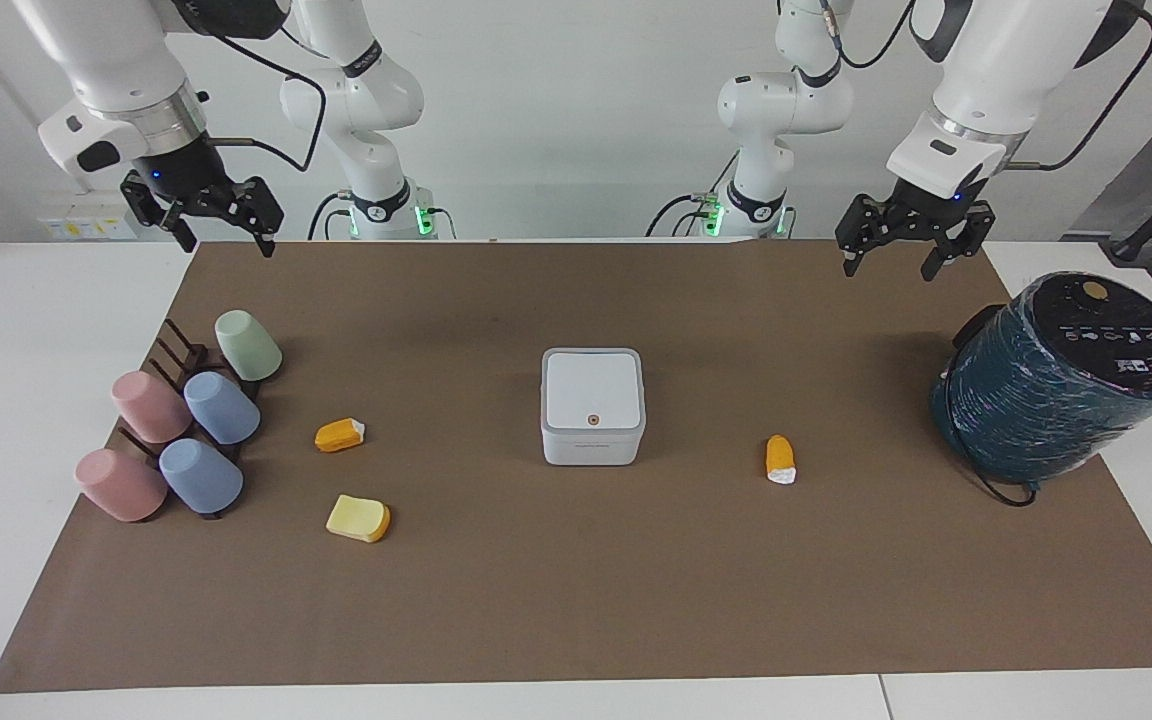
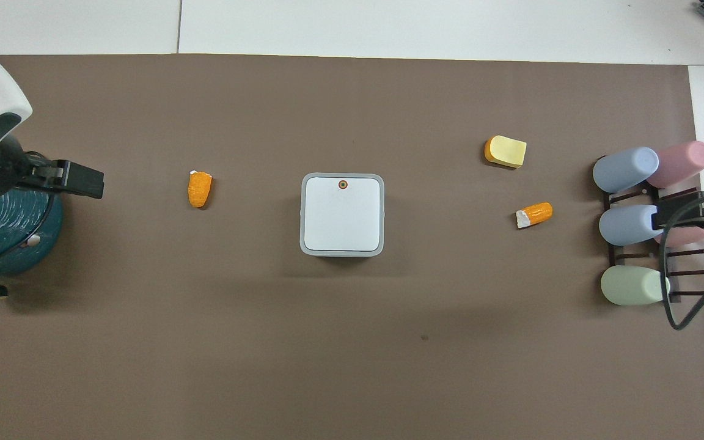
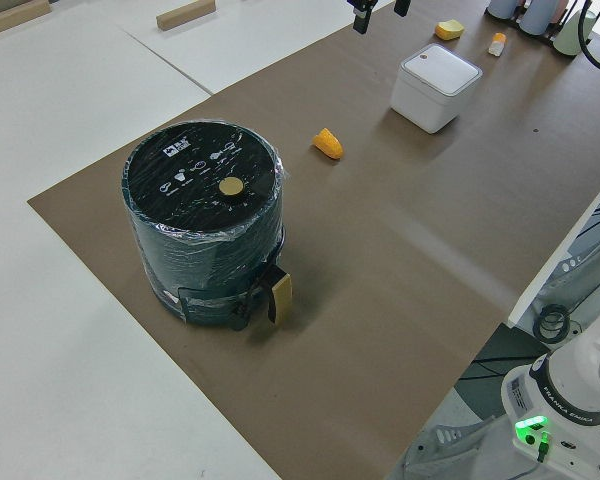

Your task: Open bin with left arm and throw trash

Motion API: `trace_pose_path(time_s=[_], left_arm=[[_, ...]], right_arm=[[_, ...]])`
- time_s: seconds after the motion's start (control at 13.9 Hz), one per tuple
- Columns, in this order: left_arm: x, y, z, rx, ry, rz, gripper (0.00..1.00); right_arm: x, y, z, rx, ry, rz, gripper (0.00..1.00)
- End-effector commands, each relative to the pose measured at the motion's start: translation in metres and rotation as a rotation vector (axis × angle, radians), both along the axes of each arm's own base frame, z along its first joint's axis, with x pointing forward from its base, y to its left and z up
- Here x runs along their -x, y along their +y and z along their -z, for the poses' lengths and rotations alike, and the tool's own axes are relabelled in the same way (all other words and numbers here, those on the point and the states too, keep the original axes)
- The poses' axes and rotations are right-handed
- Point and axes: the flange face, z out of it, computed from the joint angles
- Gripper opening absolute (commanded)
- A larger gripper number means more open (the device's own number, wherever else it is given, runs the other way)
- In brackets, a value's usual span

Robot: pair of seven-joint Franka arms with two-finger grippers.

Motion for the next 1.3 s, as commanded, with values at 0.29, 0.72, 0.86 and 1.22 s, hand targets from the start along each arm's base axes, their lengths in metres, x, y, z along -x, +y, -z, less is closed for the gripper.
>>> trace_pose_path(time_s=[0.29, 0.72, 0.86, 1.22], left_arm=[[0.003, 0.009, -0.001, -0.014, -0.014, 0.004, 1.0], [0.005, 0.005, 0.001, -0.014, -0.013, 0.01, 1.0], [0.005, 0.005, 0.001, -0.013, -0.013, 0.012, 1.0], [0.006, 0.006, 0.003, -0.014, -0.008, 0.012, 1.0]], right_arm=[[0.006, 0.001, -0.001, -0.015, 0.003, -0.001, 1.0], [0.001, 0.002, -0.003, -0.014, -0.035, 0.025, 1.0], [0.0, 0.002, 0.002, -0.013, -0.033, 0.065, 1.0], [-0.01, 0.009, 0.053, -0.013, -0.059, 0.197, 1.0]])
